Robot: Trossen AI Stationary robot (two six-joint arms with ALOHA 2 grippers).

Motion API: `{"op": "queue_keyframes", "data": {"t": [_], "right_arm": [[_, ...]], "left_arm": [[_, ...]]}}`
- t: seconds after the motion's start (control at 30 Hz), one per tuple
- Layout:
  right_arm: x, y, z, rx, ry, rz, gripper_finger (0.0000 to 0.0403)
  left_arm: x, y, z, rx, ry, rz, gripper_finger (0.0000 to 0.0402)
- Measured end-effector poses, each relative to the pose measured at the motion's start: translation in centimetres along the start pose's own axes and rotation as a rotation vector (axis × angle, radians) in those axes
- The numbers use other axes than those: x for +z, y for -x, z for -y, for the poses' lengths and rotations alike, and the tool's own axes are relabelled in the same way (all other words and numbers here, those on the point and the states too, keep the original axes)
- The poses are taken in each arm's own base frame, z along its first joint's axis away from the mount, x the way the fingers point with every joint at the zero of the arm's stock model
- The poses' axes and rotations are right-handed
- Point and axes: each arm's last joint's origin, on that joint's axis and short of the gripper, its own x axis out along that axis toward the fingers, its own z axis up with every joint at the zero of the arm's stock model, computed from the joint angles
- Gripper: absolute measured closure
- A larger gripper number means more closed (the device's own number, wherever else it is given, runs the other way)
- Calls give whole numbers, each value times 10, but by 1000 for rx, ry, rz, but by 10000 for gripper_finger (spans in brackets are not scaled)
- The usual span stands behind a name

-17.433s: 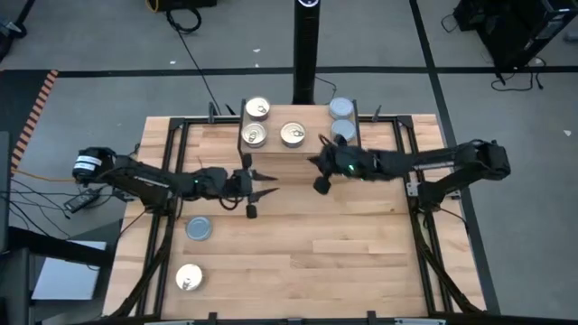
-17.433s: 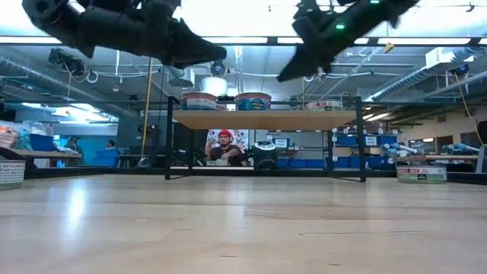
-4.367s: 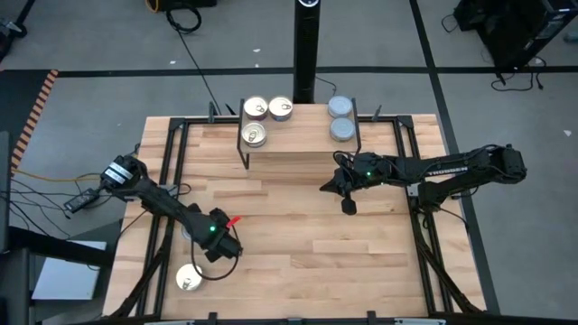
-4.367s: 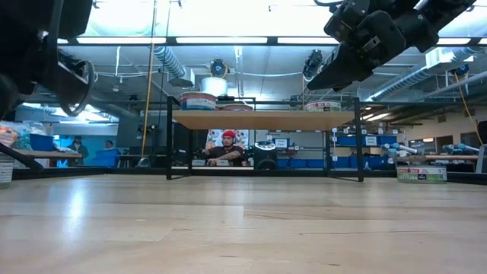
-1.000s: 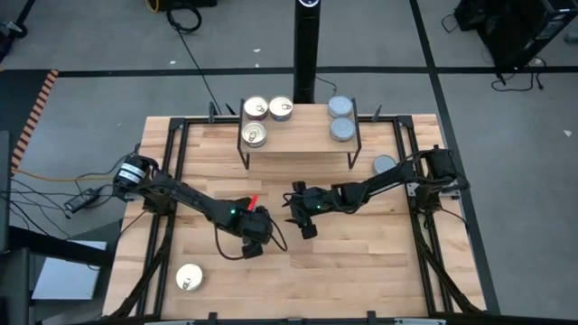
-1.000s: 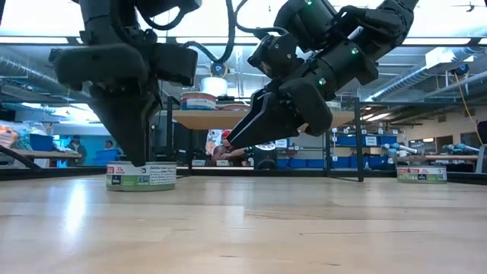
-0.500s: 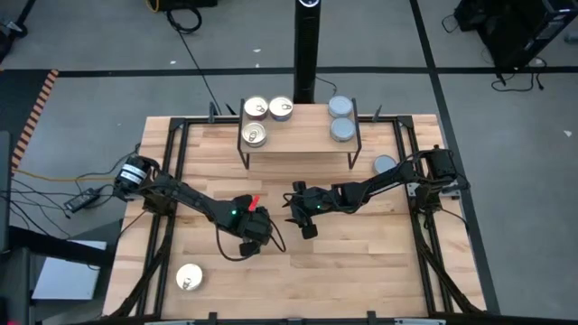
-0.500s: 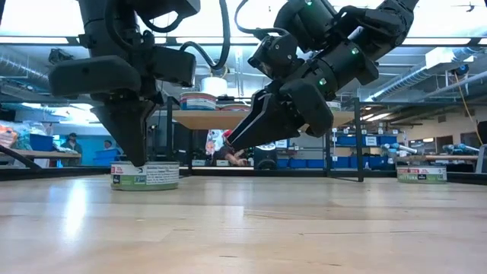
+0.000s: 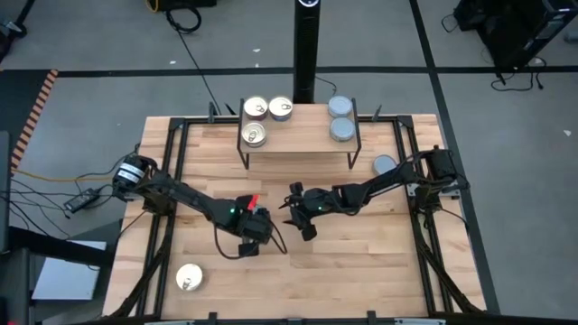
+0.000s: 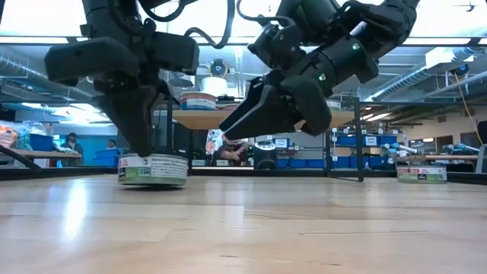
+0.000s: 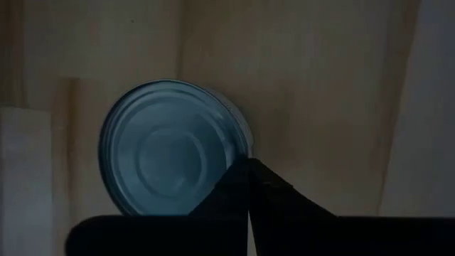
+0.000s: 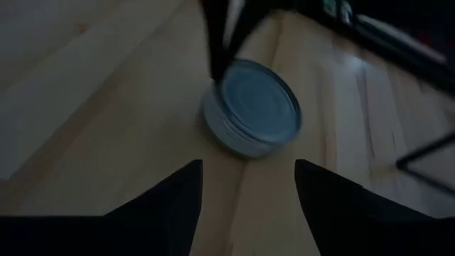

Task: Stack canned seafood by type on shelf
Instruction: Put the bottom green tuna can on the shelf

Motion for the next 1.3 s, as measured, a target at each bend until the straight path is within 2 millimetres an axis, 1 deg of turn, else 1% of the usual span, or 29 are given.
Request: {"op": "queue_keyframes", "data": {"t": [0.13, 0.27, 0.43, 0.57, 0.67, 0.77, 0.93, 1.1, 1.2, 1.3], "right_arm": [[2, 0, -2, -11, 67, 14, 143], [2, -1, 1, -27, 76, 26, 121], [0, -2, 7, -47, 88, 28, 110], [-1, -3, 10, -52, 94, 34, 114], [-8, -10, 8, -48, 113, 10, 118], [-14, -21, 5, -56, 145, -25, 118], [-7, -38, 1, -113, 175, -41, 111], [-1, -52, -1, -112, 204, -26, 110], [1, -59, -2, -108, 209, -22, 125], [0, -65, -3, -107, 209, -28, 160]], "left_arm": [[1, -1, -3, 6, -11, 0, 401], [4, -1, -9, 12, -4, 2, 401], [8, -3, -14, 16, 0, 24, 401], [10, 0, -18, 18, -12, 41, 401], [13, 5, -21, 14, -5, 72, 401], [15, 16, -26, 6, 3, 116, 401], [16, 26, -33, 7, 27, 152, 401], [15, 26, -35, 11, 25, 146, 401], [16, 26, -34, 10, 25, 150, 401], [16, 26, -34, 10, 26, 154, 401]]}}
